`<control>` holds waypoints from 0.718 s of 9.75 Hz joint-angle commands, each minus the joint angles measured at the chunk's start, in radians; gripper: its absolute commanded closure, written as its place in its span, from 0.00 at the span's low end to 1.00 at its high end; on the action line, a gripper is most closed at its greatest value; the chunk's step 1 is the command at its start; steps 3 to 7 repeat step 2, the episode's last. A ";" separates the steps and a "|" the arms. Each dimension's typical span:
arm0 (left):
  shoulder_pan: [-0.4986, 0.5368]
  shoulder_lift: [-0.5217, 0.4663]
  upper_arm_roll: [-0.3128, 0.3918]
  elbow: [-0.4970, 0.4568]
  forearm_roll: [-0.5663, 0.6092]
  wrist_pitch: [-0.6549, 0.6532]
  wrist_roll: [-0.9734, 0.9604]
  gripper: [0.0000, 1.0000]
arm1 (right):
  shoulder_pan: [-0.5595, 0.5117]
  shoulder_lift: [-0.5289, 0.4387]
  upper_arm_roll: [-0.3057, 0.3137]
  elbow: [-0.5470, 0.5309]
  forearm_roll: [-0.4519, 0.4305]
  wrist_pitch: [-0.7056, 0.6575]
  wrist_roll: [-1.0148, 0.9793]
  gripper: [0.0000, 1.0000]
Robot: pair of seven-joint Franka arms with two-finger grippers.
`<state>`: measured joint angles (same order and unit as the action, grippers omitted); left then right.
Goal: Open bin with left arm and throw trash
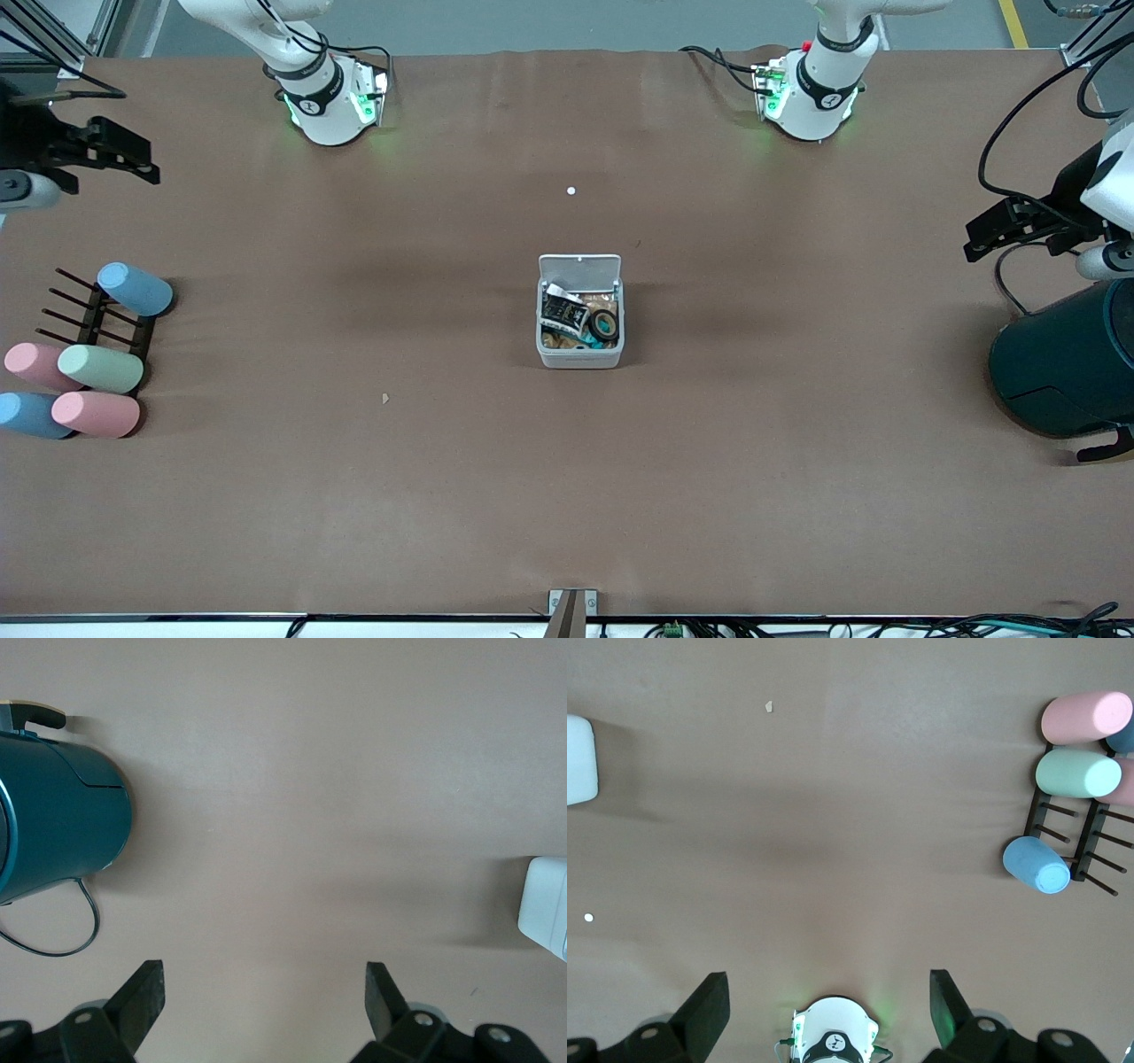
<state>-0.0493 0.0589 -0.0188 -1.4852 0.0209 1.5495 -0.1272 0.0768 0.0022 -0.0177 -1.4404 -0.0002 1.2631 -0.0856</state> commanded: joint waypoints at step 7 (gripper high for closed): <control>0.002 0.012 0.002 0.026 -0.013 -0.003 0.012 0.00 | 0.015 -0.016 0.004 -0.031 -0.009 0.050 0.009 0.01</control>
